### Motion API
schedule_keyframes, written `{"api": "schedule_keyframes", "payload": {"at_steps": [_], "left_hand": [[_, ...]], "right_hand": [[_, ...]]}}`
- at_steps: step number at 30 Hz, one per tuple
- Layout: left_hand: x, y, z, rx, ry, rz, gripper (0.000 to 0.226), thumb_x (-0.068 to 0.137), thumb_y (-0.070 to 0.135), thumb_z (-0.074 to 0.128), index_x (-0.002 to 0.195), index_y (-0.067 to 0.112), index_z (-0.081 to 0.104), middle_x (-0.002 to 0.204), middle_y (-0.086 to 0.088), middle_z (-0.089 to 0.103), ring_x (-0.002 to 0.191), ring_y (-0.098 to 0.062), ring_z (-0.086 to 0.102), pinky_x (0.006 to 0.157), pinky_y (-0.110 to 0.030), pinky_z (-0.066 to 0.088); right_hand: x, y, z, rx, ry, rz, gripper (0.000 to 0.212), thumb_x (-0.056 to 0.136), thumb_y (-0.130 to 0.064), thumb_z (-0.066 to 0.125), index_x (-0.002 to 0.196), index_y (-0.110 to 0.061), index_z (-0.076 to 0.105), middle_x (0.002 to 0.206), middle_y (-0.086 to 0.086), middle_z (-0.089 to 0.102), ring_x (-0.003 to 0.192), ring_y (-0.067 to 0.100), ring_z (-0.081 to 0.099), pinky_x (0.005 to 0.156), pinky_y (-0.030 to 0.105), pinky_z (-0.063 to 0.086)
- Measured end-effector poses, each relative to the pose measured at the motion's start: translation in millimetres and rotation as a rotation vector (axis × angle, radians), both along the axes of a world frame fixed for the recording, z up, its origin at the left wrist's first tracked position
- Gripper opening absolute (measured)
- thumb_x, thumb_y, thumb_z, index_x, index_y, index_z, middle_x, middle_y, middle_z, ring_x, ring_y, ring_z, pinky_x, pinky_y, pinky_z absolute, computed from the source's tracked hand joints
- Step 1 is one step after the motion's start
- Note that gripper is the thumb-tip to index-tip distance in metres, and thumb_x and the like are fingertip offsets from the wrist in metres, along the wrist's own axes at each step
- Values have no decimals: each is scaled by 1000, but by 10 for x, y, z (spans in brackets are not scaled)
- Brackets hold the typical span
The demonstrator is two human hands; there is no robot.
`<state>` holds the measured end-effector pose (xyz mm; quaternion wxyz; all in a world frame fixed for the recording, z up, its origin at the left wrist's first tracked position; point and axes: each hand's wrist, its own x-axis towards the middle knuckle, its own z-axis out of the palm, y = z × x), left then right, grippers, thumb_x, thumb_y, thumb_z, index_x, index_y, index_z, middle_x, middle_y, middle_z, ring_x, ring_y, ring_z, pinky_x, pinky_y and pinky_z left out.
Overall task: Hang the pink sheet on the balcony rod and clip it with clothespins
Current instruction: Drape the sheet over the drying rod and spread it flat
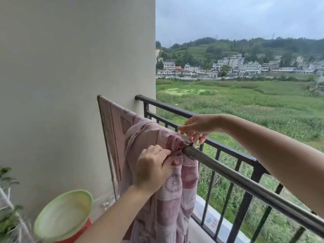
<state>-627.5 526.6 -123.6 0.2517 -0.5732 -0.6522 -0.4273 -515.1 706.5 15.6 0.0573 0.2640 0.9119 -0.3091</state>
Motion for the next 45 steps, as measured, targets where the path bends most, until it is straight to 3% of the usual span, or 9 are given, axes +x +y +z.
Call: {"api": "schedule_keyframes", "payload": {"at_steps": [9,14,22,27,30,33,37,41,45], "left_hand": [[-197,-126,1086,-41,-182,-78,17,92,14,66,102,18,78,85,16,69,85,3,62,80,-16,46],[-44,-39,1534,73,-360,-86,11,89,18,71,95,19,79,87,12,75,81,5,66,75,-7,47],[220,-113,1626,-68,-47,199,12,80,32,80,88,24,80,83,5,76,57,12,41,55,5,29],[313,-99,1786,81,-63,231,12,91,30,68,90,19,73,84,-3,74,68,-14,58,62,-20,37],[230,-76,1941,111,-234,195,9,94,27,62,86,22,60,79,-1,65,69,-20,59,63,-26,40],[190,-50,1959,74,-413,118,9,99,24,51,94,17,52,81,0,58,75,-22,54,69,-31,40],[302,-55,1739,-87,-212,171,20,103,37,37,95,20,42,70,8,51,72,-27,56,63,-34,35],[388,-107,1542,-313,169,350,77,61,98,41,93,28,42,58,14,52,54,-7,49,54,-26,31],[265,-59,1392,-691,114,436,67,53,73,64,98,29,42,73,9,55,73,-22,58,64,-32,40]], "right_hand": [[335,-249,89,15,133,160,59,87,-35,74,140,-30,50,121,-10,63,92,3,70,75,23,60],[387,-317,79,297,275,31,32,94,-42,62,115,-19,71,105,3,76,72,11,74,62,26,61],[827,-211,545,853,396,-231,33,104,-22,47,98,-2,72,92,16,72,75,27,68,71,41,61],[812,-331,674,107,678,-348,27,104,-17,46,100,0,67,104,18,70,87,27,65,85,43,59],[840,-385,615,-25,653,-191,31,105,-29,43,102,-6,63,99,10,65,87,26,60,79,40,53],[939,-358,541,519,586,34,55,79,-71,61,106,-24,55,84,-12,60,71,6,58,55,20,43],[1050,-112,511,907,239,61,86,54,-57,90,122,-25,47,97,1,65,80,20,61,61,32,53],[1193,115,436,862,-73,-181,67,64,-62,83,109,-15,68,94,3,72,81,21,70,67,34,60],[1206,379,230,522,-237,-278,54,76,-52,81,79,-2,58,58,6,72,51,17,71,43,25,54]]}}
